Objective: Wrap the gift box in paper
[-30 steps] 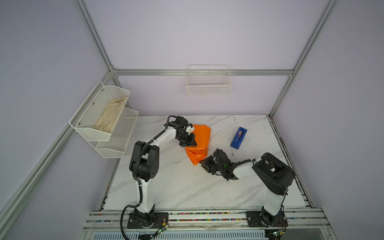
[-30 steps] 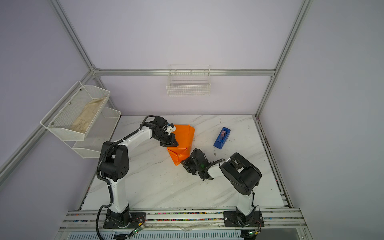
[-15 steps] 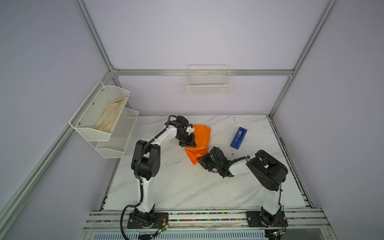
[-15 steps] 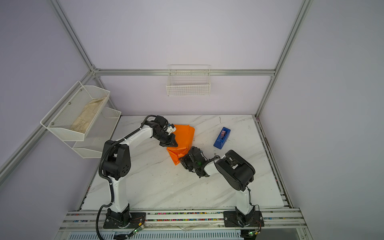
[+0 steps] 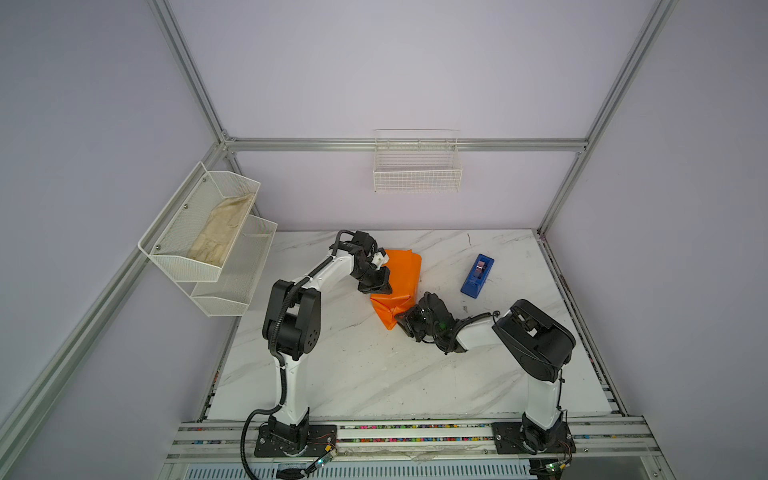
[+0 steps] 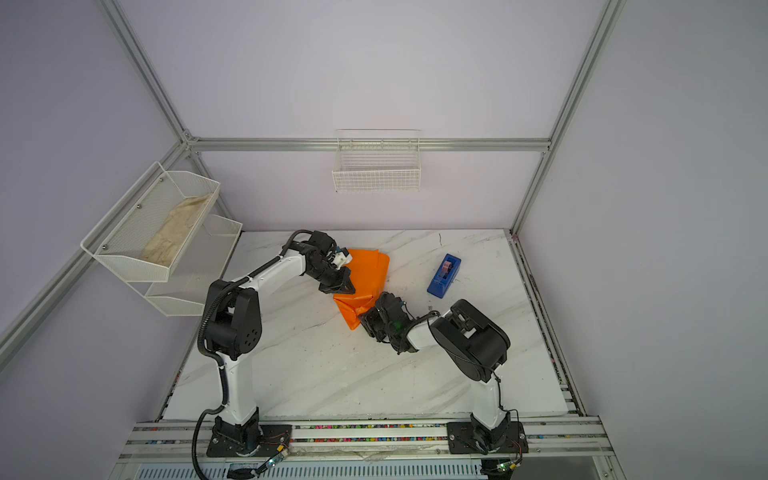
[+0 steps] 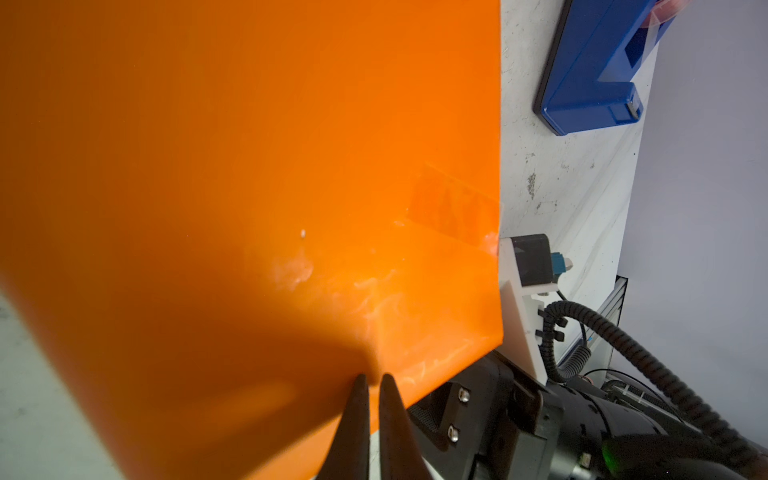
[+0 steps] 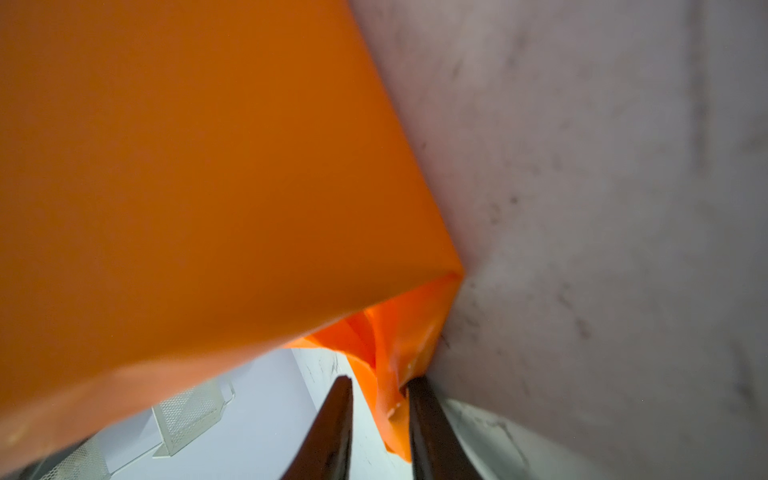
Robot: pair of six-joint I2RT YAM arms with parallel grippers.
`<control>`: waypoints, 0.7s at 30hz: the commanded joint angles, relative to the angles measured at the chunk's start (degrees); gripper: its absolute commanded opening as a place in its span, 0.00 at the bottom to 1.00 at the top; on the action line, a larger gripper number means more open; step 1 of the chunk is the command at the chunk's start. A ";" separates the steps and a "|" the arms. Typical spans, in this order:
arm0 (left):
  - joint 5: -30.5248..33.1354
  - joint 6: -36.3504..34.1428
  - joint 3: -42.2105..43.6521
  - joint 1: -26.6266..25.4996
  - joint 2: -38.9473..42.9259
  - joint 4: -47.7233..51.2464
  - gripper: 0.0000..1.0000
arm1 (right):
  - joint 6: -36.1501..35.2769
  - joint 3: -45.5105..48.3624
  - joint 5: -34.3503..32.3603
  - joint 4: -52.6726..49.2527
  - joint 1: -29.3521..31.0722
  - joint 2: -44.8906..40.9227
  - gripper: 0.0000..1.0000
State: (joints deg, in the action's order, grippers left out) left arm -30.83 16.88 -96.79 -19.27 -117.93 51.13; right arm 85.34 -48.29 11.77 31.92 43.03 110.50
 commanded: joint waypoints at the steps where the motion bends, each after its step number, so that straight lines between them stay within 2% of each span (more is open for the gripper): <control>1: 3.66 -0.92 -3.51 -0.07 -2.20 2.52 0.09 | 4.31 -0.87 -3.16 -12.14 -0.31 1.68 0.21; 8: 3.60 -1.17 -3.62 0.04 -2.35 2.90 0.09 | 4.62 -0.80 -3.46 -12.70 -0.31 1.24 0.00; 21: 1.44 -3.23 -1.25 -1.95 -0.03 4.52 0.09 | 5.66 5.63 -2.11 -10.70 -0.50 -10.60 0.00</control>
State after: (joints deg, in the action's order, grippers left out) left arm -31.73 15.86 -97.27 -20.47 -118.19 53.28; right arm 86.06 -44.42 11.05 24.14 42.94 103.28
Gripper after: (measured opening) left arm 0.089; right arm 0.047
